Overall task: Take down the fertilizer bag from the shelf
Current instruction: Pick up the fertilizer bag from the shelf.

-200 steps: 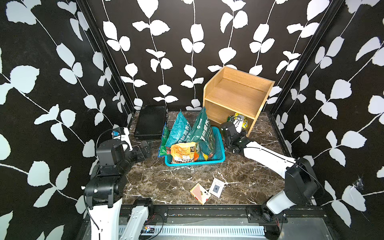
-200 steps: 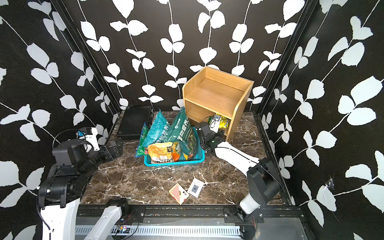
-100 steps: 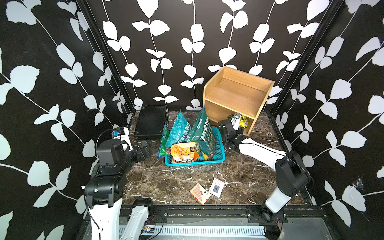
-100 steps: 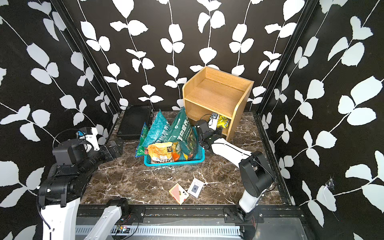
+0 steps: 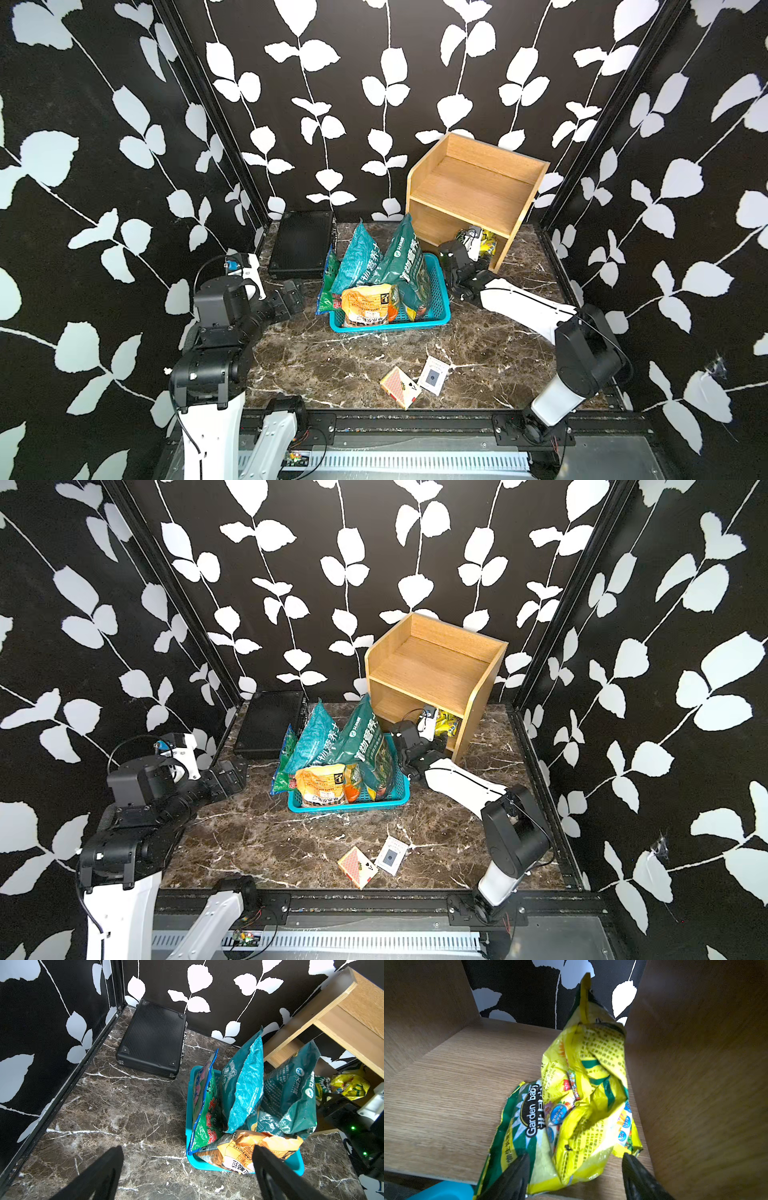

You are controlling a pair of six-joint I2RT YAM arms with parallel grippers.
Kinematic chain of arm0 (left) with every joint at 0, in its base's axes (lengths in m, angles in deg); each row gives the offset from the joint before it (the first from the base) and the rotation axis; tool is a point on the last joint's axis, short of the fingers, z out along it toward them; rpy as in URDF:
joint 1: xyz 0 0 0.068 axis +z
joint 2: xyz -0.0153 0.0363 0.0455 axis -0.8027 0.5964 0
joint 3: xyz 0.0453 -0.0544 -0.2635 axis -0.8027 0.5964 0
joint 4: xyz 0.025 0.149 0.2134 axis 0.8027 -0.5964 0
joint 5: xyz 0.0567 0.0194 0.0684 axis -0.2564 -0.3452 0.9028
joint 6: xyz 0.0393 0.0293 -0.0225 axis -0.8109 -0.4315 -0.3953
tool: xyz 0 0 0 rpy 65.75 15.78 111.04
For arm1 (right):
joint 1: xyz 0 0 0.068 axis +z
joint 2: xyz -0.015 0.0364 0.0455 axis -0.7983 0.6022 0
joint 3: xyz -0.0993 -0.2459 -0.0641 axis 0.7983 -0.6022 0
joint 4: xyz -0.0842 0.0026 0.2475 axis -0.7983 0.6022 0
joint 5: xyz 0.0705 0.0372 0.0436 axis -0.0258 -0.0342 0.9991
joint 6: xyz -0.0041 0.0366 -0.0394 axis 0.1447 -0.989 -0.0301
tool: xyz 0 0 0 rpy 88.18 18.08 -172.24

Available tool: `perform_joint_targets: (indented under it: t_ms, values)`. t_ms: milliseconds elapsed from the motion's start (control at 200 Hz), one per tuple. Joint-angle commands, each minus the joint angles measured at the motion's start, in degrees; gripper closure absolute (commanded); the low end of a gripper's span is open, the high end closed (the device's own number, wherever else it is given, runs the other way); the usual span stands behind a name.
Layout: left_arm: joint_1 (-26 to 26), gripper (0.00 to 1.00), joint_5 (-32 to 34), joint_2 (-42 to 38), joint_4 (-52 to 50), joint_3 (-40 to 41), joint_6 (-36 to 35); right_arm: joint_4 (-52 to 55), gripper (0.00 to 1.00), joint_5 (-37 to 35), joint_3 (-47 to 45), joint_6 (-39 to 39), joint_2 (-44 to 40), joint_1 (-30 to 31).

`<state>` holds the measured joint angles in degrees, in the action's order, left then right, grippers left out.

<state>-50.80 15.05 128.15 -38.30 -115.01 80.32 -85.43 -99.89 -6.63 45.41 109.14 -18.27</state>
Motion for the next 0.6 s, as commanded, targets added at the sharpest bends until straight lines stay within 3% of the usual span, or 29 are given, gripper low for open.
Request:
perform_joint_targets:
  t_ms: [0,190,335,595]
  values:
    - [0.4,0.01,-0.66,0.1,0.24,0.29,-0.61,-3.71,0.28,-4.47,3.26,0.89,-0.85,-1.57]
    - [0.44,0.01,-0.84,0.2,0.35,0.34,-0.63,-4.2,0.26,-5.51,4.17,2.02,-1.3,-2.54]
    - [0.51,0.01,-0.85,0.21,0.33,0.29,-0.59,-7.35,0.28,-1.03,3.06,3.0,-1.57,-4.17]
    - [0.69,0.01,-1.03,0.19,0.45,0.3,-0.6,-19.09,0.47,6.75,-1.49,10.55,-1.32,-4.55]
